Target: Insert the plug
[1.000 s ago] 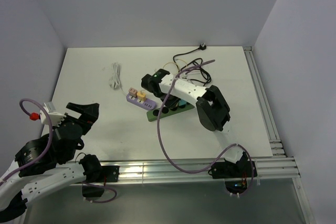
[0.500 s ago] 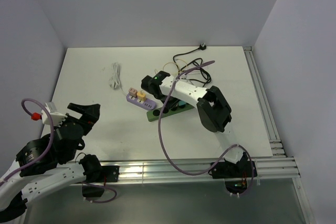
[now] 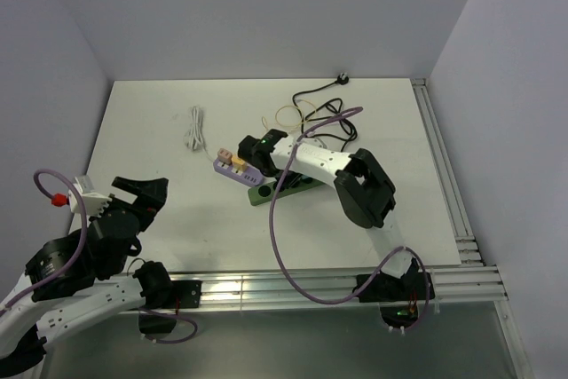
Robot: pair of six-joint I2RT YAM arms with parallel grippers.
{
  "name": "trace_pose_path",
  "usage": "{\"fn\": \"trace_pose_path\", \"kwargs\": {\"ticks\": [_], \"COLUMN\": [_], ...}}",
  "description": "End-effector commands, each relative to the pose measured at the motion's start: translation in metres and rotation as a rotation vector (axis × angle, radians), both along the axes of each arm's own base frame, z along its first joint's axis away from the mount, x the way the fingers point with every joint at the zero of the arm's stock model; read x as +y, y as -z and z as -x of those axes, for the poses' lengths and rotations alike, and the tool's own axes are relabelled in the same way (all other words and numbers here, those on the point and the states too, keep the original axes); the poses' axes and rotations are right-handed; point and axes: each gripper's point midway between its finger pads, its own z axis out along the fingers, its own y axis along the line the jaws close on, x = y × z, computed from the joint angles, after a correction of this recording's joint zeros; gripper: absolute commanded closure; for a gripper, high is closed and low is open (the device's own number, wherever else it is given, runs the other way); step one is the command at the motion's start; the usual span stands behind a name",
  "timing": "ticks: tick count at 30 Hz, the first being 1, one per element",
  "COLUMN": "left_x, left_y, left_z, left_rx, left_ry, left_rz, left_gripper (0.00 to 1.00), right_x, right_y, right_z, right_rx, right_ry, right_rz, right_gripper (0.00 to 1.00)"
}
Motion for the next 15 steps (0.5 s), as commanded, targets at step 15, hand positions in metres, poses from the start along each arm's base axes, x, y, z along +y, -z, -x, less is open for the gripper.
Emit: {"fn": "trace_pose_path", "kwargs": {"ticks": [15], "left_x": [-0.007], "left_y": [0.003], "left_z": [-0.001], "left_rx": [0.009], "left_ry": [0.011], "left_rz": [0.025], "left_gripper": [0.07], "right_x": [-0.045], "right_y": [0.156], "right_z": [0.128], "right_rx": [0.546], "right_ry": [-0.028], "right_rz": [0.152], "right_gripper": [1.00]}}
